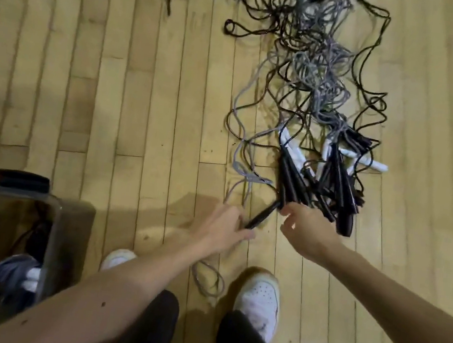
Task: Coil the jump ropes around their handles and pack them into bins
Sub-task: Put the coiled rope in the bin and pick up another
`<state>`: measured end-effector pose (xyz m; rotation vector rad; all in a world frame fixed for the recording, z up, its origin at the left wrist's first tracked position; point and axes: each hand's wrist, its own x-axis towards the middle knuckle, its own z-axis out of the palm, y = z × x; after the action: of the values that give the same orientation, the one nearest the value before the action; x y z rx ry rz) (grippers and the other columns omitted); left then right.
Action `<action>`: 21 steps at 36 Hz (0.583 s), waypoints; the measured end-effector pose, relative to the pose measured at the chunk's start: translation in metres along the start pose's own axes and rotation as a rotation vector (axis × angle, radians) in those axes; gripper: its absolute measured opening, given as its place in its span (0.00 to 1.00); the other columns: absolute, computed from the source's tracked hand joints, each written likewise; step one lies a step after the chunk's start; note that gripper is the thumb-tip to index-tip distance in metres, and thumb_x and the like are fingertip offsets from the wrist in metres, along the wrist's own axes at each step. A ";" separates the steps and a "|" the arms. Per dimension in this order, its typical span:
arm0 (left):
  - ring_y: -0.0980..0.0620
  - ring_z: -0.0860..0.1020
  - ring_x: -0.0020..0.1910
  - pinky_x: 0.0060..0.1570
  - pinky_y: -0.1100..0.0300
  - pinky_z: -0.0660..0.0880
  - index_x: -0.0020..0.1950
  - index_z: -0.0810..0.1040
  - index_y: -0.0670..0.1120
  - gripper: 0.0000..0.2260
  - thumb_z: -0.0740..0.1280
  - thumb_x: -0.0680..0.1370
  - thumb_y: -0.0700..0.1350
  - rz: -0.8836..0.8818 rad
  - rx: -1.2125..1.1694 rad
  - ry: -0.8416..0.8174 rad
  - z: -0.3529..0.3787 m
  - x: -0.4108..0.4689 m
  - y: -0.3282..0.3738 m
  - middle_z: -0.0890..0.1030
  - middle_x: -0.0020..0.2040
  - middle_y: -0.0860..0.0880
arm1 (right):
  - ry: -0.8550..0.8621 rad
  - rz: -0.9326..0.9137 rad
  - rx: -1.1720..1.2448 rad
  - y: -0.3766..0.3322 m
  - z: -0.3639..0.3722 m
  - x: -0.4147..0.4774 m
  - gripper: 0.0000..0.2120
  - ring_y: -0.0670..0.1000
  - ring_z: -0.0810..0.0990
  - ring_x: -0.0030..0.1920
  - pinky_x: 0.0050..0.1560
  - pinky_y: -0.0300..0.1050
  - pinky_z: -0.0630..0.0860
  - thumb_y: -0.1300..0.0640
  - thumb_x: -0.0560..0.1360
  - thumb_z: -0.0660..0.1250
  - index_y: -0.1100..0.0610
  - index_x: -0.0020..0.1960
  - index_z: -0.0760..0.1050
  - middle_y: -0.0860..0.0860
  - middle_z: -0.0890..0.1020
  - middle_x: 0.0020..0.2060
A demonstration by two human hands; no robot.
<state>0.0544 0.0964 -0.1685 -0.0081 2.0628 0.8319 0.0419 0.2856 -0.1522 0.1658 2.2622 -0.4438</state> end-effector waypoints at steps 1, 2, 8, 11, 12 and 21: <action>0.55 0.69 0.50 0.39 0.66 0.64 0.65 0.74 0.46 0.20 0.69 0.79 0.55 -0.013 -0.002 -0.008 0.004 0.008 0.000 0.66 0.55 0.52 | 0.001 0.002 -0.008 0.003 0.007 0.007 0.16 0.57 0.78 0.60 0.57 0.49 0.75 0.58 0.81 0.64 0.54 0.68 0.74 0.56 0.80 0.61; 0.55 0.69 0.50 0.37 0.66 0.63 0.66 0.72 0.47 0.22 0.70 0.78 0.57 -0.035 -0.001 -0.020 0.009 0.015 -0.002 0.65 0.56 0.51 | -0.003 -0.002 -0.021 0.004 0.013 0.013 0.17 0.58 0.77 0.61 0.57 0.50 0.75 0.58 0.80 0.64 0.54 0.69 0.73 0.56 0.79 0.61; 0.43 0.76 0.56 0.57 0.49 0.75 0.61 0.74 0.46 0.12 0.66 0.81 0.50 -0.098 0.205 -0.094 0.024 0.036 -0.019 0.73 0.59 0.45 | -0.010 -0.115 -0.285 0.007 0.034 0.040 0.20 0.59 0.78 0.59 0.56 0.54 0.77 0.60 0.80 0.64 0.55 0.71 0.66 0.55 0.74 0.62; 0.48 0.79 0.48 0.51 0.52 0.77 0.57 0.77 0.48 0.08 0.66 0.81 0.49 -0.089 0.181 -0.109 0.023 0.031 -0.038 0.75 0.51 0.49 | -0.015 -0.213 -0.501 0.003 0.042 0.044 0.17 0.57 0.77 0.60 0.53 0.51 0.78 0.59 0.81 0.63 0.54 0.70 0.68 0.54 0.74 0.61; 0.50 0.80 0.45 0.47 0.53 0.79 0.54 0.78 0.49 0.06 0.66 0.81 0.49 -0.095 0.124 -0.125 0.021 0.029 -0.048 0.78 0.48 0.50 | -0.007 -0.246 -0.557 -0.001 0.045 0.045 0.16 0.57 0.76 0.60 0.53 0.50 0.77 0.59 0.82 0.63 0.54 0.69 0.69 0.54 0.74 0.61; 0.46 0.80 0.41 0.42 0.51 0.78 0.47 0.74 0.49 0.10 0.57 0.85 0.50 -0.320 0.118 0.230 -0.049 0.020 -0.120 0.80 0.41 0.46 | 0.031 -0.362 -0.536 -0.019 0.062 0.039 0.17 0.56 0.74 0.61 0.57 0.49 0.75 0.61 0.82 0.60 0.55 0.70 0.68 0.55 0.73 0.64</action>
<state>0.0424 -0.0184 -0.2304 -0.3749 2.2437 0.5300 0.0544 0.2446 -0.2138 -0.5186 2.3596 -0.0043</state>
